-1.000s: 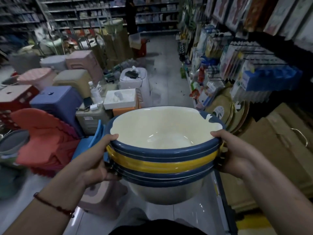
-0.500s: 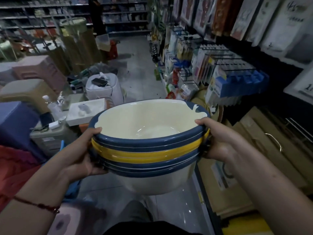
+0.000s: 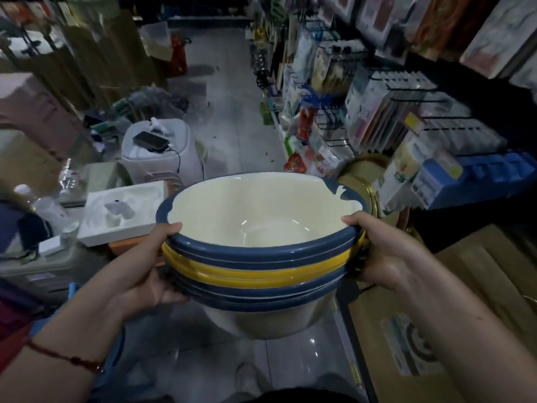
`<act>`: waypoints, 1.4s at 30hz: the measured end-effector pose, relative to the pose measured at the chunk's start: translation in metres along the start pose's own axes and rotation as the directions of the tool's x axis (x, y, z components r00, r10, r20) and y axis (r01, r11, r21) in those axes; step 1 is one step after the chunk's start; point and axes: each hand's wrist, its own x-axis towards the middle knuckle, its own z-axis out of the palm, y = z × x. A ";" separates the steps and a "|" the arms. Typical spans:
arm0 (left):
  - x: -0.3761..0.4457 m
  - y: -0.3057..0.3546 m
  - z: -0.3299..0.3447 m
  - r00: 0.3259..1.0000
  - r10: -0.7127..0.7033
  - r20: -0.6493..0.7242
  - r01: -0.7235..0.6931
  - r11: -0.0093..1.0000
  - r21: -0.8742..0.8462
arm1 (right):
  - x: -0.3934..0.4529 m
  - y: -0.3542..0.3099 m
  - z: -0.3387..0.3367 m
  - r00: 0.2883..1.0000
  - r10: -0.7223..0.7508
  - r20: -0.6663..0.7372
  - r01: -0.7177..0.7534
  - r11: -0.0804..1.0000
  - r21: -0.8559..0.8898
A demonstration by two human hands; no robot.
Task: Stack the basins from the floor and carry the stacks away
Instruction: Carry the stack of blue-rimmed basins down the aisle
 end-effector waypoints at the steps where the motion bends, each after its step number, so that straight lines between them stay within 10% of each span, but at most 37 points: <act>1: 0.008 0.009 0.004 1.000 -0.006 -0.004 0.006 1.000 0.005 | 0.007 -0.008 0.004 1.000 0.003 -0.006 -0.003 1.000 0.007; 42: 0.404 0.401 0.145 0.991 0.038 -0.132 -0.053 0.992 -0.115 | 0.456 -0.447 0.233 0.977 0.177 0.122 -0.142 0.957 -0.252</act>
